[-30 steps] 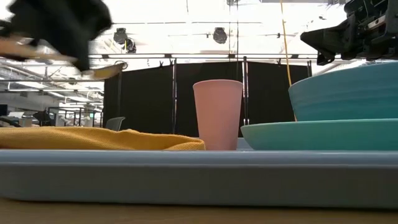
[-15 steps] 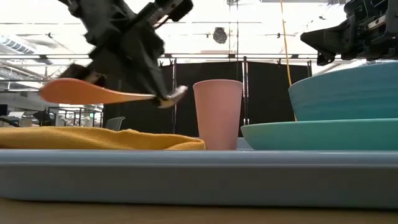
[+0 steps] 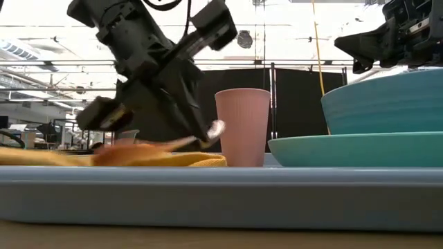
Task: Set up tray
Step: Put the orange spoon on the orange napkin
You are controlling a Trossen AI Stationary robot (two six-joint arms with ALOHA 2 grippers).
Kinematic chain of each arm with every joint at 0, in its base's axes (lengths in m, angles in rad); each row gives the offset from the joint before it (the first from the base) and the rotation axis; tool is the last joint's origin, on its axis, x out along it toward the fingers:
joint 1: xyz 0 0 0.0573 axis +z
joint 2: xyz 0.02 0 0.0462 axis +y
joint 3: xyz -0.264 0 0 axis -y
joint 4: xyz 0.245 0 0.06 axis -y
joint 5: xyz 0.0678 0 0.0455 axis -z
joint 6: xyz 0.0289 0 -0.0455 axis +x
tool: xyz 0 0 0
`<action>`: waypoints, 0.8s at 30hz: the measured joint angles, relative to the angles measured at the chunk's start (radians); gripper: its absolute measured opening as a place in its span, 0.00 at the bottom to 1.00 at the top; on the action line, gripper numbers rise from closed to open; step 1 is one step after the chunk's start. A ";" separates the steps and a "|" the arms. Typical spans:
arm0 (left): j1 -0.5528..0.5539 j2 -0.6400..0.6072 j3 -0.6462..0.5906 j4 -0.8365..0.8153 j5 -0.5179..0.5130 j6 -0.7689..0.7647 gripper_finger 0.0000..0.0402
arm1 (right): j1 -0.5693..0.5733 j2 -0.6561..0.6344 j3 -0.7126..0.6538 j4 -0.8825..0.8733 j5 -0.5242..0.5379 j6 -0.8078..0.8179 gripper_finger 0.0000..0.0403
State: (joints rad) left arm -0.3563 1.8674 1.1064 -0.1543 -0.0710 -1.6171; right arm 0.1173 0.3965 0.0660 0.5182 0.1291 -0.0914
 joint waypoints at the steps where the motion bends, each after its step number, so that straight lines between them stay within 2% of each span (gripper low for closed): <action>1: 0.002 0.016 0.013 0.003 0.005 0.004 0.03 | 0.000 0.000 0.000 0.000 0.000 0.000 0.00; 7: 0.009 0.078 0.070 -0.055 0.012 0.036 0.03 | 0.000 0.000 0.000 0.001 -0.001 -0.002 0.00; 15: 0.001 0.068 0.079 -0.073 -0.036 0.041 0.03 | 0.000 0.000 0.000 0.005 -0.002 0.000 0.00; 24: -0.032 0.067 0.078 -0.098 -0.093 -0.045 0.04 | 0.000 0.000 0.000 0.005 -0.002 0.000 0.00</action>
State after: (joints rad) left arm -0.3882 1.9343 1.1843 -0.2528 -0.1640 -1.6619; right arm 0.1177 0.3969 0.0658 0.5228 0.1272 -0.0914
